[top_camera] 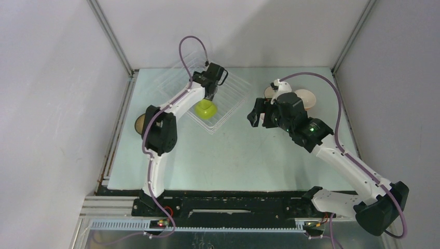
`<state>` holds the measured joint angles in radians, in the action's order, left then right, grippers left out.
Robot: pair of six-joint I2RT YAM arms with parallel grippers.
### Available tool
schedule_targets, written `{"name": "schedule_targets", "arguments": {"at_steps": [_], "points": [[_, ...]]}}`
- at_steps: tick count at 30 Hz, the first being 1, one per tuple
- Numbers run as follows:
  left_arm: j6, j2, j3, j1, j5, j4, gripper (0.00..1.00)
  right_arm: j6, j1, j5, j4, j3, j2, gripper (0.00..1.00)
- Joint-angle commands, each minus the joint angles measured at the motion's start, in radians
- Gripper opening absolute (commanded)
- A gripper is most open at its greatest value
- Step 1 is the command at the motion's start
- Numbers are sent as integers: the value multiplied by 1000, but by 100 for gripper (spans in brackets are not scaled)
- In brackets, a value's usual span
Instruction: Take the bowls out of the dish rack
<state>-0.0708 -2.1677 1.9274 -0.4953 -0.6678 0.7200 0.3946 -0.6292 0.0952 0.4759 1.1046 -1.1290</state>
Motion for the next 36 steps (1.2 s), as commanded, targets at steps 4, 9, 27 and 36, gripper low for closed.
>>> {"name": "schedule_targets", "arguments": {"at_steps": [4,9,27,36], "points": [[102,202,-121,-64,292,24,81,-5,-6,-14,-11,40,29,88],[115,193,-122,-96,289,60,83,0,-6,-25,-9,41,26,88],[123,-60,47,-81,88,106,82,-10,-6,-8,-3,32,40,88],[112,-112,134,-42,-45,45,84,-19,-5,0,9,34,52,88]]}}
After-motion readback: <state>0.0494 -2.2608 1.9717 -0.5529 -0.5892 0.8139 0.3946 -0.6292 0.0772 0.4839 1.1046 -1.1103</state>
